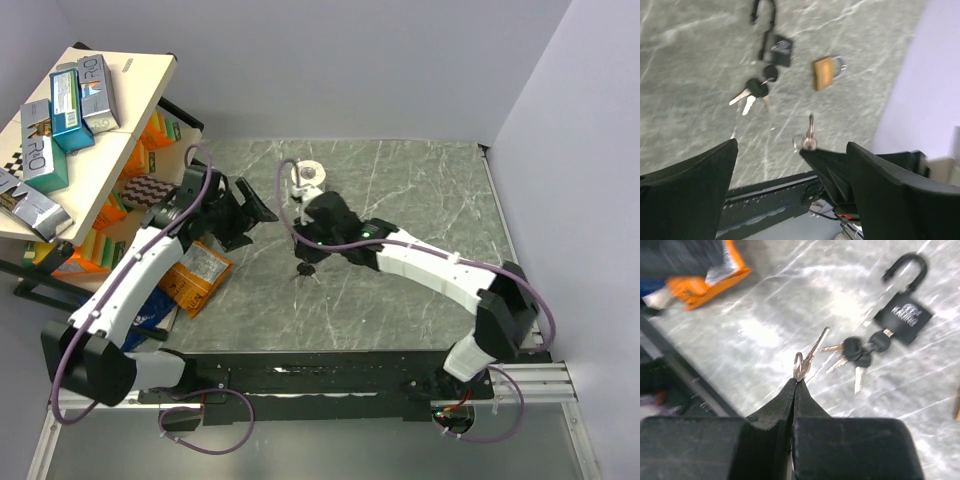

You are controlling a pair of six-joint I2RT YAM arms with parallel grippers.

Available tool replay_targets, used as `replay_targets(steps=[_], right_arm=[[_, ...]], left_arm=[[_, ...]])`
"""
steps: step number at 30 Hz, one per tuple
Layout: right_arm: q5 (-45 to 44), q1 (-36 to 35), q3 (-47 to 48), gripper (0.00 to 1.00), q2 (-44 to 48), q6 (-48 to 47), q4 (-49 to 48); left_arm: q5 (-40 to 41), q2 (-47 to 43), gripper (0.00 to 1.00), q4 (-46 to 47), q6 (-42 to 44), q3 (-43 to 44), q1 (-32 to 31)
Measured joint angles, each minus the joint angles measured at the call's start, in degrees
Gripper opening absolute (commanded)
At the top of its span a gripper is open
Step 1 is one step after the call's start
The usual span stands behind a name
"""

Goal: Unlock with the key

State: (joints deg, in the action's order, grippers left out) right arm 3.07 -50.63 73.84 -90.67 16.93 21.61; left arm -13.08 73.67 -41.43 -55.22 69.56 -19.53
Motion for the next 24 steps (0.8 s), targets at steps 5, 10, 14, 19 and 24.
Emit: replay_targets(steps=[5,10,14,19,24], right_arm=[[10.71,4.2,-7.93,0.0,9.03,4.57,-5.66],[21.49,7.61,-10.49,0.0,14.93,9.9,-13.68],[29.35,9.18,-11.23,0.0,15.74,15.13,-20.57],[34.73,9.4,-11.28,0.0,15.39,19.3,-25.07],[36.22,9.42,-11.28,0.0,15.39,20.76,-26.56]], left_arm=[[-4.76,-5.55,0.94,9.01,0.07,-4.9,0.74],[-14.6,-10.93,0.87,23.71,-0.57,-10.91,0.74],[-22.47,-11.5,0.77,34.95,-2.73,-13.27,0.74],[-28.5,-11.5,0.62,43.76,-5.66,-15.06,0.7],[-30.73,-11.56,0.61,46.9,-6.88,-15.67,0.68]])
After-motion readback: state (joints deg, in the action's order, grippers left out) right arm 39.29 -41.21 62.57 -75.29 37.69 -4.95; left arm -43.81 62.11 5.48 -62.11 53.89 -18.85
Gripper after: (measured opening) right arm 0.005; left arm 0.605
